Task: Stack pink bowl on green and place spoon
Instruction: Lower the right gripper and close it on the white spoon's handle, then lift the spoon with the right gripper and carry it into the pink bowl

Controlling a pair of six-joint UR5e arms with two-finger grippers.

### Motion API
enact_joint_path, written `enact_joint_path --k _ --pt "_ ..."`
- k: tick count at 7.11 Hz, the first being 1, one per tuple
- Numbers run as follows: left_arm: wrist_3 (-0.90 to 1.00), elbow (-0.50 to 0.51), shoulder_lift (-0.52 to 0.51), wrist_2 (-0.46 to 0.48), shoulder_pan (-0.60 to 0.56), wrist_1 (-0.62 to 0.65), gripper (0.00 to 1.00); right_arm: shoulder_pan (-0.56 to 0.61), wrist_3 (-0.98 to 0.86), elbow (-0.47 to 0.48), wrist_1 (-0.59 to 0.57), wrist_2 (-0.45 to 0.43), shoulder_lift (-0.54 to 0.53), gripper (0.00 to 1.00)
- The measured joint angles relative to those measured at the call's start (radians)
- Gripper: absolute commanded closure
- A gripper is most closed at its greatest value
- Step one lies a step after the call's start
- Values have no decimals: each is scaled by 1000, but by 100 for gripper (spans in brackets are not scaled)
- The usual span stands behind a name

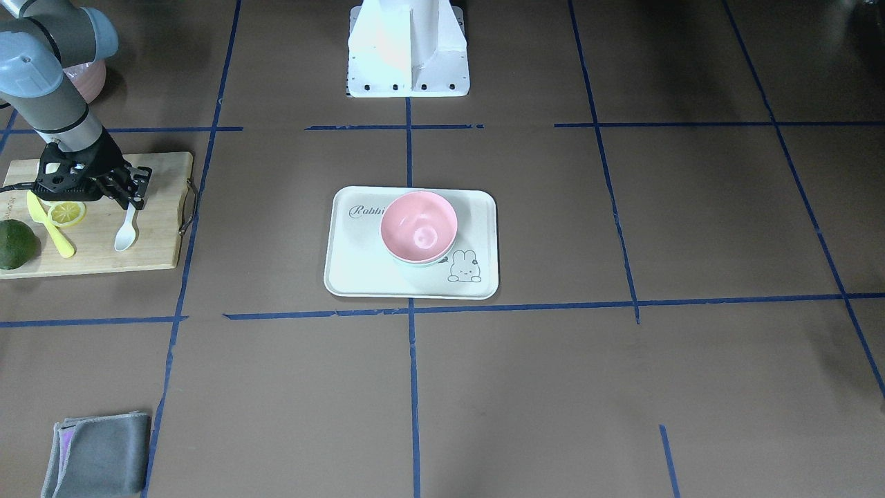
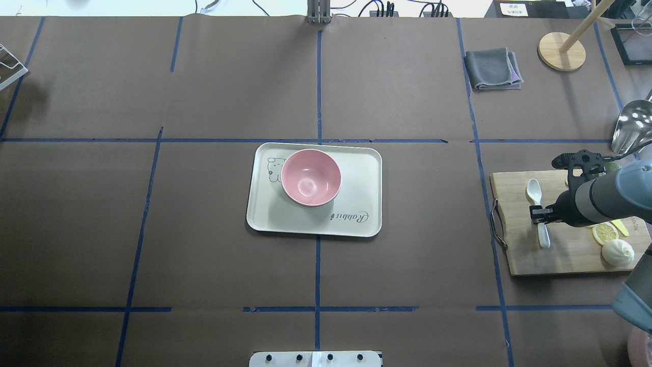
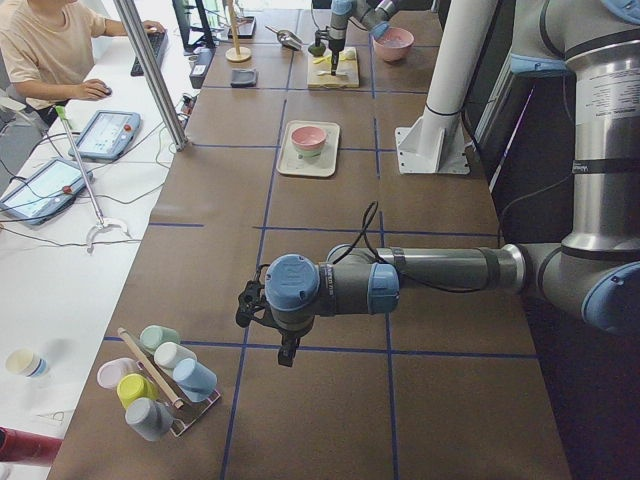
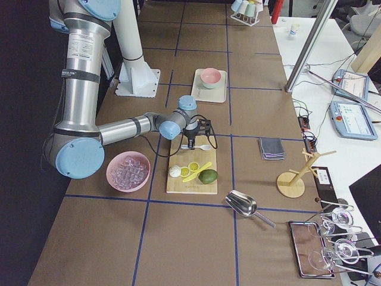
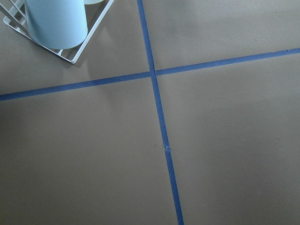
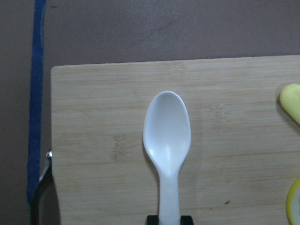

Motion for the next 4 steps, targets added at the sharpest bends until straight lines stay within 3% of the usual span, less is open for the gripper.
enact_joint_path --k 4 --pt "-4 0 0 0 -2 0 0 23 -10 73 -46 44 9 100"
